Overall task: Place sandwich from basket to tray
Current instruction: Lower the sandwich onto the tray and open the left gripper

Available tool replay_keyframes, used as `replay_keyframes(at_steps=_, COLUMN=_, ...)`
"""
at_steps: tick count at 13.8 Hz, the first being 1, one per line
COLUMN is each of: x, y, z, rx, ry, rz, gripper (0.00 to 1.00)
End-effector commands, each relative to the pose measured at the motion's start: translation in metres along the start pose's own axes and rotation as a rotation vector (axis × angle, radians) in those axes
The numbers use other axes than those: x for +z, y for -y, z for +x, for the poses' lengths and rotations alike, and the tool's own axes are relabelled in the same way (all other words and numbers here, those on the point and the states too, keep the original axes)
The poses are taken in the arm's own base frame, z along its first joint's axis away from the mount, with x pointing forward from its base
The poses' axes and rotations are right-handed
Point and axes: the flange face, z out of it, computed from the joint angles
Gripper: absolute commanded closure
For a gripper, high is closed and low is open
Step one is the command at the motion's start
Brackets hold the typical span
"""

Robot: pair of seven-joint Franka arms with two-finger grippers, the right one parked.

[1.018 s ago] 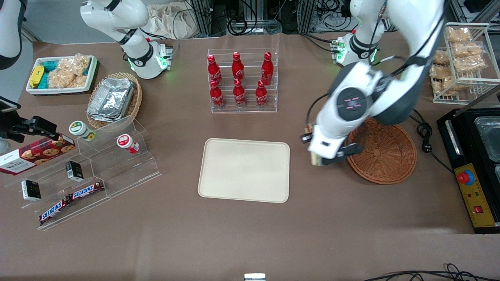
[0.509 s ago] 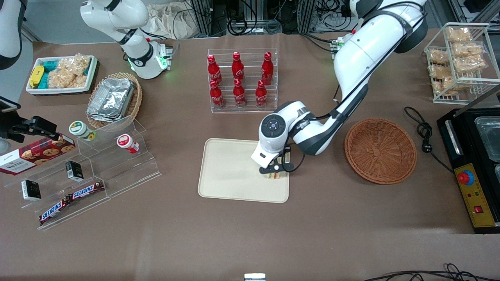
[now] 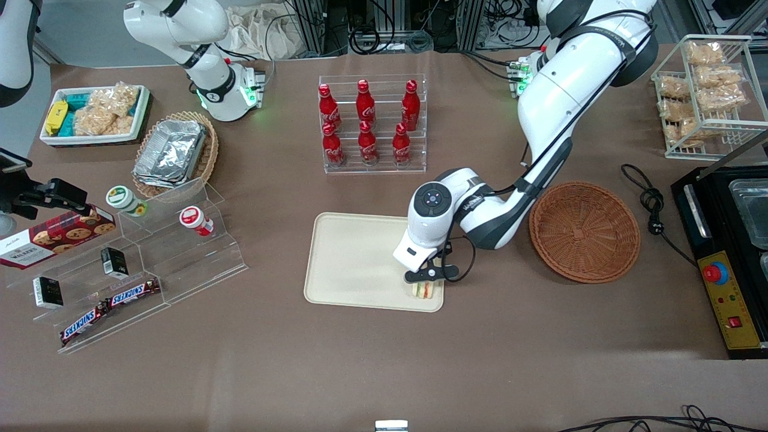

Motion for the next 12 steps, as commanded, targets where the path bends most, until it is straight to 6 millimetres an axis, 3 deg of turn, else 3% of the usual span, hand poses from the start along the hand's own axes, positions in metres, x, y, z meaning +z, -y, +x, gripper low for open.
replay_keyframes(at_steps=1, x=-0.013, y=-0.002, z=0.009, rx=-0.007, ry=-0.039, rz=-0.012, gripper=0.02)
replay_keyframes(at_steps=7, x=-0.067, y=-0.001, z=0.022, rx=-0.067, ry=-0.066, rz=-0.056, gripper=0.0)
replay_keyframes(at_steps=10, x=-0.098, y=0.017, z=0.033, rx=-0.09, ry=-0.06, rz=-0.013, gripper=0.0)
replay_keyframes(at_steps=12, x=-0.134, y=0.036, z=0.043, rx=-0.11, ry=-0.087, rz=0.026, gripper=0.0)
